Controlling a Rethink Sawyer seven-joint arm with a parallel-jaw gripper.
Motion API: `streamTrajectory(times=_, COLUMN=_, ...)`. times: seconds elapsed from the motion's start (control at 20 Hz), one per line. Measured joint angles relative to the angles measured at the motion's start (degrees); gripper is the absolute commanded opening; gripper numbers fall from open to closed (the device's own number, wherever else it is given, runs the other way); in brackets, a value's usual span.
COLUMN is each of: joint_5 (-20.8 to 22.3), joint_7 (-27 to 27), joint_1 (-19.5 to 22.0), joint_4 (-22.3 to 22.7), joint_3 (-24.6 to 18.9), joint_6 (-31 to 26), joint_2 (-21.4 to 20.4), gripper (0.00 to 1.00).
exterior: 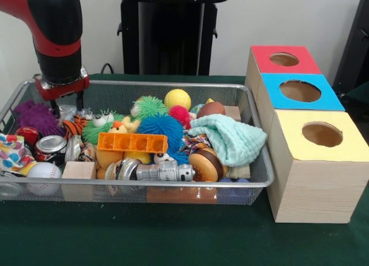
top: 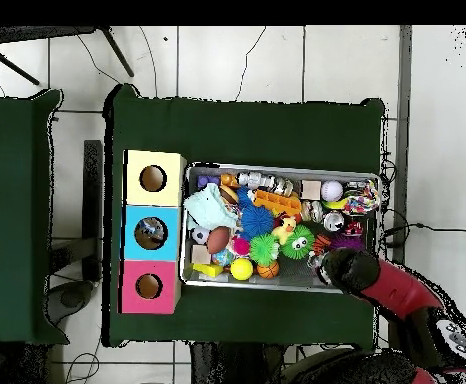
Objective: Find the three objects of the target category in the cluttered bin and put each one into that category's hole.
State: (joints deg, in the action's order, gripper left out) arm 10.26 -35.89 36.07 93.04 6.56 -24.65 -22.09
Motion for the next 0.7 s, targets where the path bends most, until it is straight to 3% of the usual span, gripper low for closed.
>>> streamTrajectory(times=0.7, joint_5=0.01, joint_7=0.0, joint_1=1.23, joint_4=0.0, joint_3=-0.98, joint_6=-0.02, joint_2=-0.14, gripper=1.0)
